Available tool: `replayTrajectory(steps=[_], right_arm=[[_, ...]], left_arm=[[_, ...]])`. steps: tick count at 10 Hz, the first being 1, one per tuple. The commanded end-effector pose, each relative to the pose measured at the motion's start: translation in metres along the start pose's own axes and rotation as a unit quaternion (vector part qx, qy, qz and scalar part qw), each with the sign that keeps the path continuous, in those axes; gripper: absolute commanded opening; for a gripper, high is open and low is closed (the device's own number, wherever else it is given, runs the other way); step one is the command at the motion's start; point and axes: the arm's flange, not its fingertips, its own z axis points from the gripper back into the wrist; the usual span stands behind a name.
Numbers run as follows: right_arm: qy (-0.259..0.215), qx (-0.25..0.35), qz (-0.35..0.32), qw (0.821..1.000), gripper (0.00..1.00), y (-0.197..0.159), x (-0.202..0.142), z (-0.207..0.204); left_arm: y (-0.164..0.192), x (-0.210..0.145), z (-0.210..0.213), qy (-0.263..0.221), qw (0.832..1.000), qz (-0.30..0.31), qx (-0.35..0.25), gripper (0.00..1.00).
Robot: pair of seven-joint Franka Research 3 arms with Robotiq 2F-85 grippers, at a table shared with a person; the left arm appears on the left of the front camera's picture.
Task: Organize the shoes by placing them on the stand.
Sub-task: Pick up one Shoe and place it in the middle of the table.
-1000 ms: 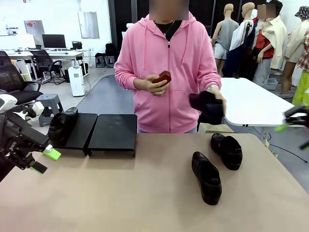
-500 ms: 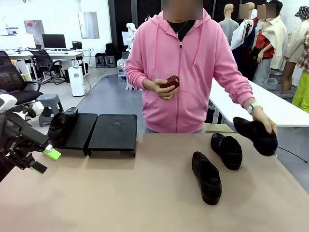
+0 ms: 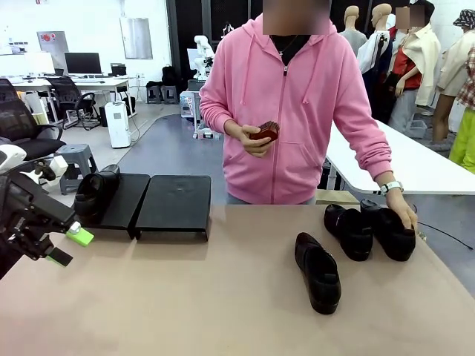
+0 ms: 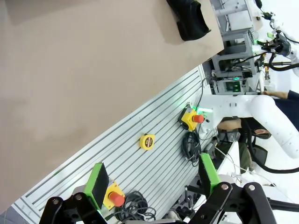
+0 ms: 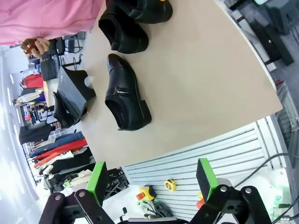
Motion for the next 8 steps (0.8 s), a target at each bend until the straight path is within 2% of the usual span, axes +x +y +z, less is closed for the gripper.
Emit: replayTrajectory(steps=[1,3,5,7,8], right_arm=[[-0.001,-0.009,0.029,1.0,1.0,0.012,-0.016,-0.015],[-0.012,-0.053,0.063,0.997,1.0,0.054,-0.022,-0.022],[-0.029,-0.105,0.11,0.988,1.0,0.123,-0.033,-0.048],[-0.011,-0.151,0.159,0.976,1.0,0.201,-0.038,-0.108],[0.005,-0.175,0.195,0.965,1.0,0.246,-0.049,-0.153]], left_arm=[[0.001,0.0,0.005,0.007,1.0,-0.002,0.0,1.0],[0.001,0.0,0.005,0.007,1.0,-0.002,0.0,1.0],[0.001,0.0,0.005,0.007,1.0,-0.002,0.0,1.0],[0.001,0.0,0.005,0.007,1.0,-0.002,0.0,1.0],[0.001,0.0,0.005,0.007,1.0,-0.002,0.0,1.0]])
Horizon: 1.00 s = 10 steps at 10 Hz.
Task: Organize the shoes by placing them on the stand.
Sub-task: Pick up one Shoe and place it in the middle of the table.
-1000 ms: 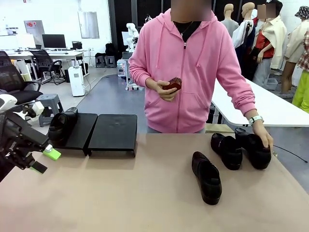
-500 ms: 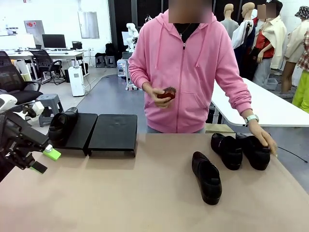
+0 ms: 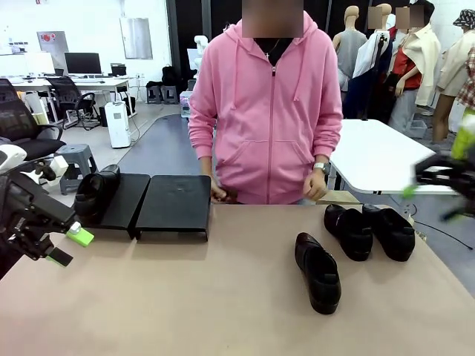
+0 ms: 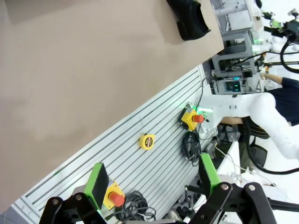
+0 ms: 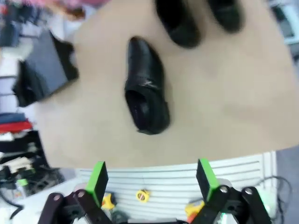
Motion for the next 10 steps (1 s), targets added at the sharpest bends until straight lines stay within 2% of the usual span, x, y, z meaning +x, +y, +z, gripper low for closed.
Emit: replayTrajectory(steps=[1,2,3,4,5,6,8,10], right_arm=[[0.016,-0.049,0.04,0.998,1.0,0.08,0.035,-0.053],[0.033,-0.068,0.087,0.993,1.0,0.118,0.032,-0.088],[0.039,-0.09,0.106,0.99,1.0,0.15,0.029,-0.129],[0.03,-0.13,0.1,0.986,1.0,0.167,0.033,-0.175],[0.04,-0.155,0.093,0.983,1.0,0.171,0.036,-0.208],[0.075,-0.162,0.099,0.979,1.0,0.171,0.034,-0.228],[0.109,-0.208,0.109,0.966,1.0,0.156,0.028,-0.265],[0.159,-0.212,0.111,0.958,1.0,0.147,0.023,-0.283]], left_arm=[[0.002,0.0,0.005,0.006,1.0,-0.002,0.0,1.0],[0.002,0.0,0.005,0.006,1.0,-0.002,0.0,1.0],[0.002,0.0,0.005,0.006,1.0,-0.002,0.0,1.0],[0.002,0.0,0.005,0.006,1.0,-0.002,0.0,1.0],[0.002,0.0,0.005,0.006,1.0,-0.002,0.0,1.0],[0.002,0.0,0.005,0.006,1.0,-0.002,0.0,1.0],[0.002,0.0,0.005,0.006,1.0,-0.002,0.0,1.0],[0.002,0.0,0.005,0.006,1.0,-0.002,0.0,1.0]])
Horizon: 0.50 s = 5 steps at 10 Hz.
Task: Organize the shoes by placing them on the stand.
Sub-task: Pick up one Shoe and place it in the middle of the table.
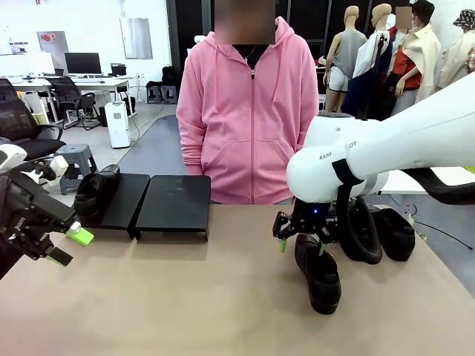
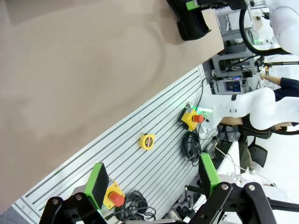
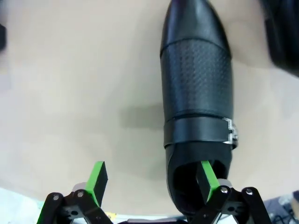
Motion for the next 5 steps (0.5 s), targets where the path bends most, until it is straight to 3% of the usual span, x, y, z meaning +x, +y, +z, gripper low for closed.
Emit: replayTrajectory(steps=[1,4,5], right_arm=[[0.038,-0.011,0.006,0.999,1.0,0.012,0.004,-0.002],[0.062,-0.032,-0.001,0.998,1.0,0.01,0.007,-0.028],[0.078,-0.031,0.003,0.996,0.57,0.009,0.005,-0.027]], left_arm=[[0.001,-0.001,0.005,0.006,1.0,-0.002,0.0,1.0],[0.001,-0.001,0.005,0.006,1.0,-0.002,0.0,1.0],[0.001,-0.001,0.005,0.006,1.0,-0.002,0.0,1.0]])
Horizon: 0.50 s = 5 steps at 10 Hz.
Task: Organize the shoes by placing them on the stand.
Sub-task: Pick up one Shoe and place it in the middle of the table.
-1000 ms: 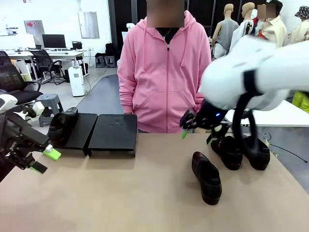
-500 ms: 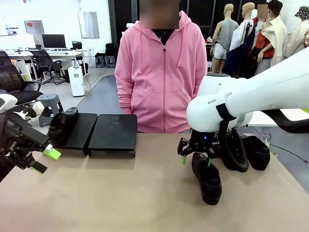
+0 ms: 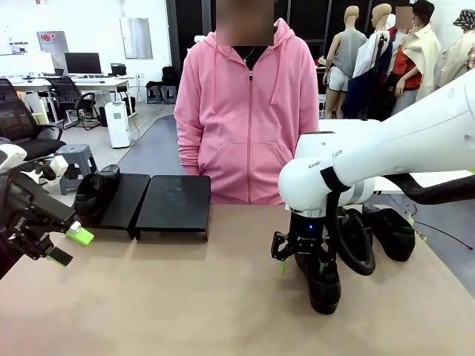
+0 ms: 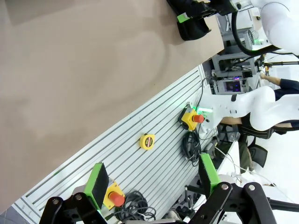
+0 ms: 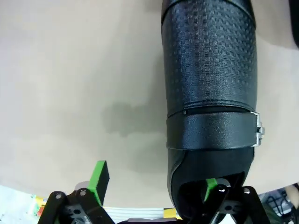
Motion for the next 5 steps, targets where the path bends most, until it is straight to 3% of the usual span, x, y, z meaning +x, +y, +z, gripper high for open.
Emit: replayTrajectory(steps=[1,5], right_arm=[[0.005,-0.011,0.005,1.0,0.0,0.003,0.0048,0.0117],[0.009,-0.014,0.003,1.0,0.0,0.0008,0.0061,0.0128]], left_arm=[[0.0013,-0.0009,0.0049,0.006,1.0,-0.002,0.0,1.0],[0.0013,-0.0009,0.0049,0.006,1.0,-0.002,0.0,1.0]])
